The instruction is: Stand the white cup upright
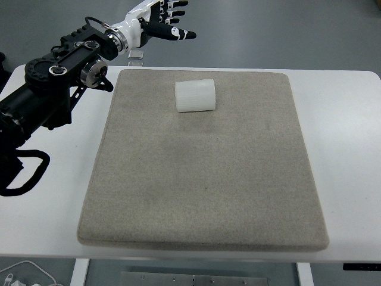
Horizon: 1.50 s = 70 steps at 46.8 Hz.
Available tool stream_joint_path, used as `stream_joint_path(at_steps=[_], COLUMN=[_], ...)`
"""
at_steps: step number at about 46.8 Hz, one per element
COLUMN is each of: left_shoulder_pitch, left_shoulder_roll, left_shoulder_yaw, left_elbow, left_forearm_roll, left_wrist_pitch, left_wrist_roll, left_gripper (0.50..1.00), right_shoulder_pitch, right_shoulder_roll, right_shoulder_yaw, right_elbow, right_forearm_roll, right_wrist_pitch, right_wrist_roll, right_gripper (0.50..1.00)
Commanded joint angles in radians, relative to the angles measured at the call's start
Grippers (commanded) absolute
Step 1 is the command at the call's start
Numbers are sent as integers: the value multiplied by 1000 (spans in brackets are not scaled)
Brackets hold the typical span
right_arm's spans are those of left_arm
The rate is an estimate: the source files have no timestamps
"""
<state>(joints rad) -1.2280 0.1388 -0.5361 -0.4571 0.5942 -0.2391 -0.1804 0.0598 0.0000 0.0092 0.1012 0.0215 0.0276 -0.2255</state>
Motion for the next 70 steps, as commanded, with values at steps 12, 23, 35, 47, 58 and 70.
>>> stream_joint_path(at_steps=[12,23,35,47,58,70], left_shoulder_pitch=[-169,-254,-255,-255,-246,-229], left_shoulder_roll=[137,148,99,-5,-71,-123], left_shoulder_yaw=[408,579,620,674,674,676], left_elbow=[-199,-268,-291,-229,-120,-69], left_forearm_roll=[18,61,188,191,191,191], left_wrist_pitch=[-6,-2,-3,21,20,15], left_wrist_roll=[67,153,274,320,320,320], left_gripper=[996,996,996,994,992,992], right_shoulder_pitch=[0,0,0,0,0,0], right_shoulder_roll=[0,0,0,0,0,0], right_shoulder_yaw=[0,0,0,0,0,0], right_elbow=[0,0,0,0,0,0], right_forearm_roll=[0,0,0,0,0,0], right_wrist_pitch=[0,0,0,0,0,0], right_wrist_roll=[0,0,0,0,0,0], right_gripper=[930,930,930,928,928,928])
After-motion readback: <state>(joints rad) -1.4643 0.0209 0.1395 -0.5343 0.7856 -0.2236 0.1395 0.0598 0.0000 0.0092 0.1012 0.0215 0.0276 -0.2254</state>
